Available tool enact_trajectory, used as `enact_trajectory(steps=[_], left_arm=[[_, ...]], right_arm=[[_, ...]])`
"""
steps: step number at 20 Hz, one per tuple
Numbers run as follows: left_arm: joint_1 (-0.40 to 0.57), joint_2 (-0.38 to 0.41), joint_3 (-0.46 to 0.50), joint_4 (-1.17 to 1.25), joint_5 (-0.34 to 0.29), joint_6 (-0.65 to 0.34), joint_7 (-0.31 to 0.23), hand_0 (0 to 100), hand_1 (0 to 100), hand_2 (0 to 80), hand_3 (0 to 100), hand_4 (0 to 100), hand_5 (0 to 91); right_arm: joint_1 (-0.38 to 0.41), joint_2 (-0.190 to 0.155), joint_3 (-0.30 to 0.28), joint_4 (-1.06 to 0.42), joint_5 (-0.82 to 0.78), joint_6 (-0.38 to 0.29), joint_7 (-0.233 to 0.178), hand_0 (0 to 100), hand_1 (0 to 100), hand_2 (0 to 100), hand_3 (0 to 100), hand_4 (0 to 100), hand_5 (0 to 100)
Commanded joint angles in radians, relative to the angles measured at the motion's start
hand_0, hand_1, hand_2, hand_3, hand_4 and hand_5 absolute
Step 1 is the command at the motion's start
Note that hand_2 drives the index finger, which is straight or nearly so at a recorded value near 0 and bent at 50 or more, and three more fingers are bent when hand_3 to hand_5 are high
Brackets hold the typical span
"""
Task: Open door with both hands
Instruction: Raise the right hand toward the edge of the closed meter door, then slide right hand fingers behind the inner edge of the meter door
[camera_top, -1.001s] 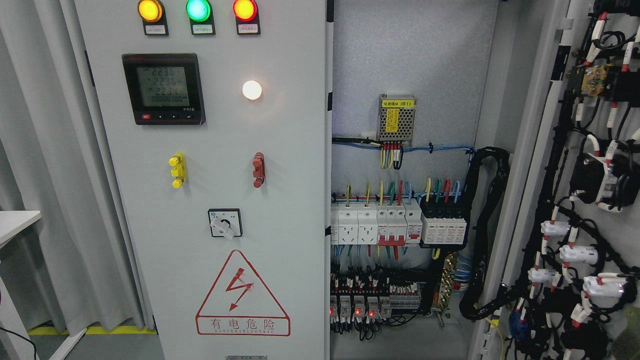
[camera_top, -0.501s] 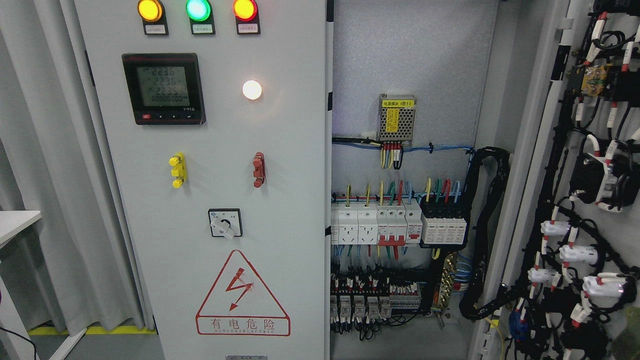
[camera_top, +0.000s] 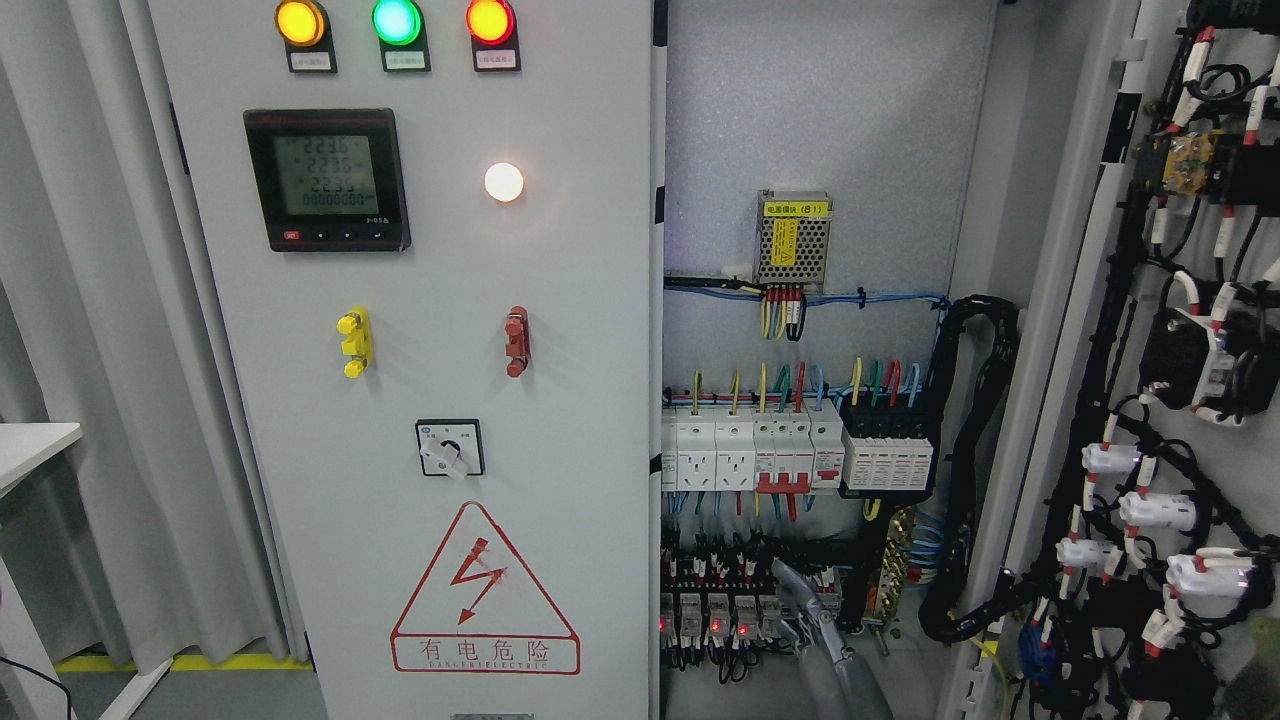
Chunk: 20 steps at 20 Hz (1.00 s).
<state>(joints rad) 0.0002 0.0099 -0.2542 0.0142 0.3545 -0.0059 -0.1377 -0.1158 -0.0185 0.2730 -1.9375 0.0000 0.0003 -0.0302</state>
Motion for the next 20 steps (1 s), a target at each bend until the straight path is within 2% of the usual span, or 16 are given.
enact_trajectory(steps=[1,4,7,12,17,20], left_arm=[[0.024,-0.005,0.010,0.032,-0.002,-0.005,0.000,29,0,2.9,3,3,0.0],[0.021,-0.005,0.010,0.032,-0.002,-0.006,0.000,29,0,2.9,3,3,0.0],[0.018,-0.005,0.010,0.030,-0.002,-0.008,0.000,29,0,2.9,3,3,0.0],[0.000,-0.005,0.010,0.030,-0.002,-0.011,-0.002,29,0,2.9,3,3,0.0],[-0.035,0.004,0.010,0.032,-0.002,-0.017,0.000,29,0,2.8,3,3,0.0],[-0.040,0.007,0.012,0.030,-0.002,-0.017,0.000,29,0,2.8,3,3,0.0]], right_arm=[[-0.177,0.018,-0.018,0.044,-0.005,0.044,0.001,22,0,0,0,0,0],[-0.258,0.018,-0.021,0.103,-0.008,0.049,0.006,22,0,0,0,0,0],[-0.333,0.018,-0.020,0.146,-0.078,0.061,0.035,22,0,0,0,0,0],[-0.439,0.018,-0.072,0.238,-0.127,0.087,0.035,22,0,0,0,0,0],[-0.541,0.018,-0.061,0.324,-0.267,0.103,0.033,22,0,0,0,0,0],[-0.568,0.018,-0.060,0.350,-0.342,0.128,0.036,22,0,0,0,0,0]])
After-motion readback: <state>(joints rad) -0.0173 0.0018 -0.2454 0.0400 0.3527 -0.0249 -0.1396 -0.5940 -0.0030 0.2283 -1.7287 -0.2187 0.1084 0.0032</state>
